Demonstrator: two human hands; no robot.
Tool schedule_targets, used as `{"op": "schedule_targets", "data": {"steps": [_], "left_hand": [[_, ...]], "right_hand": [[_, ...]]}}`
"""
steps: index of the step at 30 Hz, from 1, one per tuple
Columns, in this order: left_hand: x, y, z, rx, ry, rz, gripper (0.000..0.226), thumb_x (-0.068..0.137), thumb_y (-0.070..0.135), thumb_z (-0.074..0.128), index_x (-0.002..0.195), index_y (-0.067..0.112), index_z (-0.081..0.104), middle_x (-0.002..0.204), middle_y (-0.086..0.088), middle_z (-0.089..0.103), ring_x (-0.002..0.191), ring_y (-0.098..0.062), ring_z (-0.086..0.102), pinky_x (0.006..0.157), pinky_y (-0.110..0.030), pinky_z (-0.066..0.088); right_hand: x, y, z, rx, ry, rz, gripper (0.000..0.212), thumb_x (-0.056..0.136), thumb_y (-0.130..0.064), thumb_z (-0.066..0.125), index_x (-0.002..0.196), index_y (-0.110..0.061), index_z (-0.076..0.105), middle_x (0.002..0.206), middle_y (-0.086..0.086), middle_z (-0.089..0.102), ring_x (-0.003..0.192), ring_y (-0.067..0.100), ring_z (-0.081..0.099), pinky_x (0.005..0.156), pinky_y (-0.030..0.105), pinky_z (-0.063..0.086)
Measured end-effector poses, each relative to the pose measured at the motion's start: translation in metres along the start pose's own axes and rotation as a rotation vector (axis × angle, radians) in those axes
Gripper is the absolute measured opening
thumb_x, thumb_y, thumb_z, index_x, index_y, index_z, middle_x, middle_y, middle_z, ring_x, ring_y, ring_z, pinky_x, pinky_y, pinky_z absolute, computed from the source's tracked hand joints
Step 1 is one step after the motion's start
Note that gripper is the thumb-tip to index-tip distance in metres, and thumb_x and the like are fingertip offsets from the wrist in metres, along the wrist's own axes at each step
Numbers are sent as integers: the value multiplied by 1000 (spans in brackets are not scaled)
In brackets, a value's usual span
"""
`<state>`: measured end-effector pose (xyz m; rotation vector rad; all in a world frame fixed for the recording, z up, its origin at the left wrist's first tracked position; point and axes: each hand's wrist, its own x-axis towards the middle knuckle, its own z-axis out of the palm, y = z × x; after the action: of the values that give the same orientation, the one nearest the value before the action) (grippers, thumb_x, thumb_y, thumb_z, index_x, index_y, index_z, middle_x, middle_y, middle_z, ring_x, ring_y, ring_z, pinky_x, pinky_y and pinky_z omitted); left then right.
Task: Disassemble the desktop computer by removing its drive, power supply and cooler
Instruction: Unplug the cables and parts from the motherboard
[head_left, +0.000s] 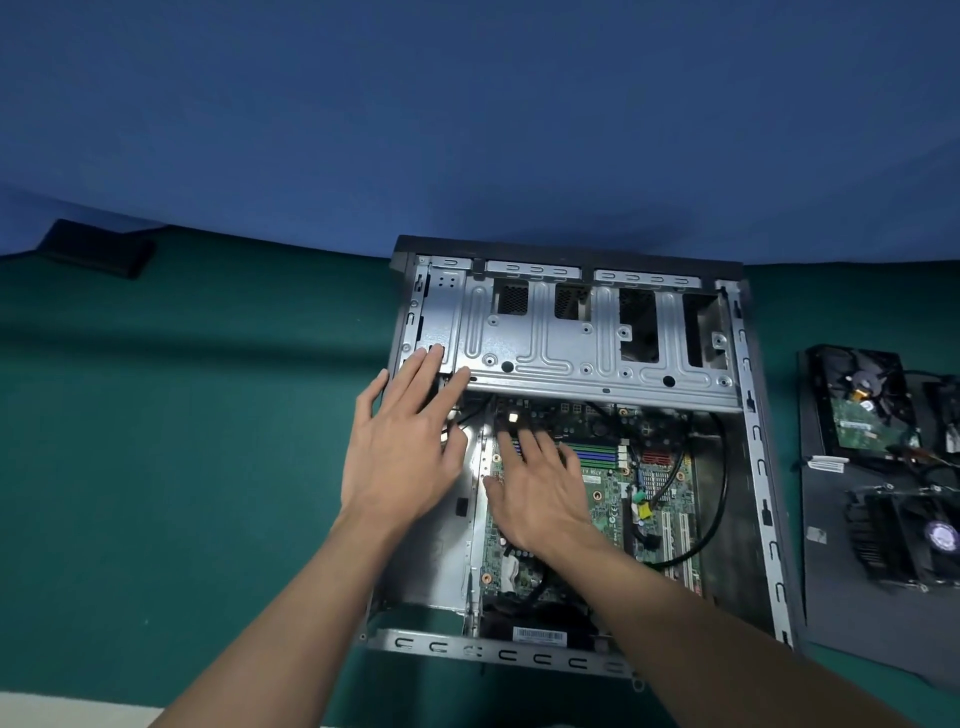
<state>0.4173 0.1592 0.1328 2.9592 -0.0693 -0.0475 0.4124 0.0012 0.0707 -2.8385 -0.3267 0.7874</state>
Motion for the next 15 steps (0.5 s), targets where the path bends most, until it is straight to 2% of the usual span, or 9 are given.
{"op": "schedule_targets", "data": {"steps": [3,6,8,9,11,13,15], "left_hand": [[0,0,0,1,-4,1,58,88,31,58,144,27,46,157,-2,33,146,-14,24,116,-35,8],[0,0,0,6,-8,-3,58,88,31,57,144,27,45,157,-1,32,147,-14,23,116,-35,8],[-1,1,0,4,-14,-6,58,88,31,56,145,28,44,158,0,30,147,-13,22,117,-35,8],[0,1,-1,3,-16,-6,58,89,32,55,145,28,44,158,0,30,147,-12,21,117,-35,8],[0,0,-1,9,-18,-6,57,90,33,54,146,29,43,158,1,29,148,-12,19,117,-35,8],[0,0,0,10,-14,-3,57,90,33,54,146,29,43,158,1,29,148,-12,20,117,-35,7],[0,-1,2,6,-12,1,57,90,33,54,145,29,43,158,0,29,147,-12,20,117,-35,6]], "right_hand": [[3,-4,-3,-129,-40,4,67,96,-46,35,152,-16,13,154,13,24,143,29,19,116,52,13],[11,-10,-15,-141,-85,-11,61,92,-42,41,146,-13,31,142,14,41,130,30,35,110,50,23],[13,-2,-23,-36,-52,-21,48,91,-28,46,136,-13,45,127,13,53,118,28,47,108,48,30],[12,6,-27,-10,6,-21,41,87,-16,47,127,-12,51,112,9,58,105,27,52,105,47,35],[10,27,-33,-61,85,2,36,76,1,42,105,-13,58,79,2,53,79,22,53,95,43,44],[10,47,-37,-149,76,38,26,74,4,41,86,-16,52,66,-1,47,67,19,51,82,36,48],[12,60,-39,-224,66,40,19,78,4,43,80,-14,51,60,-3,46,59,17,49,66,32,43]]}}
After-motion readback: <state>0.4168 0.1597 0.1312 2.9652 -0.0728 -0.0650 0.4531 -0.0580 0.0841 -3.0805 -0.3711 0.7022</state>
